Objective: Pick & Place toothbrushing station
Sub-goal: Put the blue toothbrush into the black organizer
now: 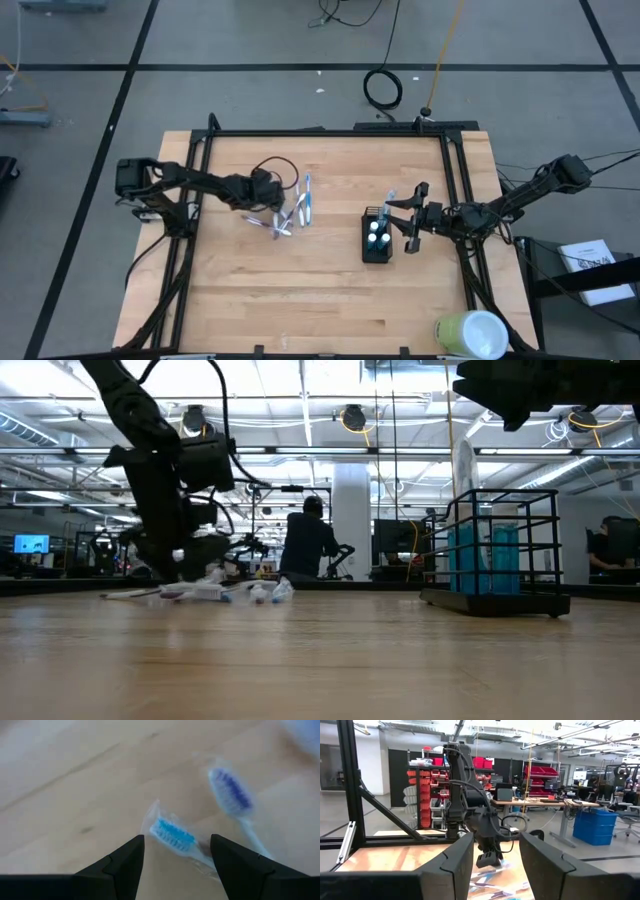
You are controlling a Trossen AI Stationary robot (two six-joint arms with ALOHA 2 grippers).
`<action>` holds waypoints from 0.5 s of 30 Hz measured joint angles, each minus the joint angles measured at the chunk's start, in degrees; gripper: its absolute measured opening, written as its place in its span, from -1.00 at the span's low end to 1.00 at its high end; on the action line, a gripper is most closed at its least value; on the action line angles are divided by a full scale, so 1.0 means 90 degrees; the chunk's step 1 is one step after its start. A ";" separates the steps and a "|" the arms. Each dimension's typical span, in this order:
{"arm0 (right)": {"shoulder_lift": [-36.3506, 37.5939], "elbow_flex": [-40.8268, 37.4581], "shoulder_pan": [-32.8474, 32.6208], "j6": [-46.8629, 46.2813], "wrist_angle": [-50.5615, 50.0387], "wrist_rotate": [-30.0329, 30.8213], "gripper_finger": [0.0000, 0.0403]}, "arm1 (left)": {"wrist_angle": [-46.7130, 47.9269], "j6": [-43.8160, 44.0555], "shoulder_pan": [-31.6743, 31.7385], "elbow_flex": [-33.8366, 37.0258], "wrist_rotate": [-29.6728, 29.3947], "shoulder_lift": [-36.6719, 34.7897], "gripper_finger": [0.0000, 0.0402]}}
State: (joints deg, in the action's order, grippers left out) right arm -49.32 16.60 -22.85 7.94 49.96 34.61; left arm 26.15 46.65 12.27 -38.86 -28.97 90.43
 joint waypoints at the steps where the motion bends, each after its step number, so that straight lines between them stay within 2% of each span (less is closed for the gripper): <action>1: 0.0000 0.0000 0.0001 -0.0024 -0.0010 0.0002 -0.25 | 0.0235 0.0034 0.0003 -0.0037 -0.0138 0.0000 0.17; 6: -0.0001 0.0000 0.0001 -0.0091 -0.0016 0.0002 -0.25 | 0.0942 0.0562 0.0002 -0.0116 -0.0659 0.0002 0.17; 10: 0.0000 0.0000 0.0002 -0.0094 -0.0017 0.0002 -0.25 | 0.0739 0.0636 -0.0064 -0.0116 -0.0822 -0.0093 0.17; 13: 0.0000 0.0000 0.0002 -0.0094 -0.0016 0.0005 -0.25 | 0.0073 0.0064 -0.0177 -0.0118 -0.0408 -0.0232 0.17; 15: 0.0000 0.0000 0.0002 -0.0094 -0.0027 0.0005 -0.25 | -0.0394 -0.0449 -0.0220 -0.0123 0.0258 -0.0267 0.17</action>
State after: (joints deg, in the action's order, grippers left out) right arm -49.32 16.60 -22.83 7.09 49.71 34.65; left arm 22.60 42.61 10.29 -39.97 -26.65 88.03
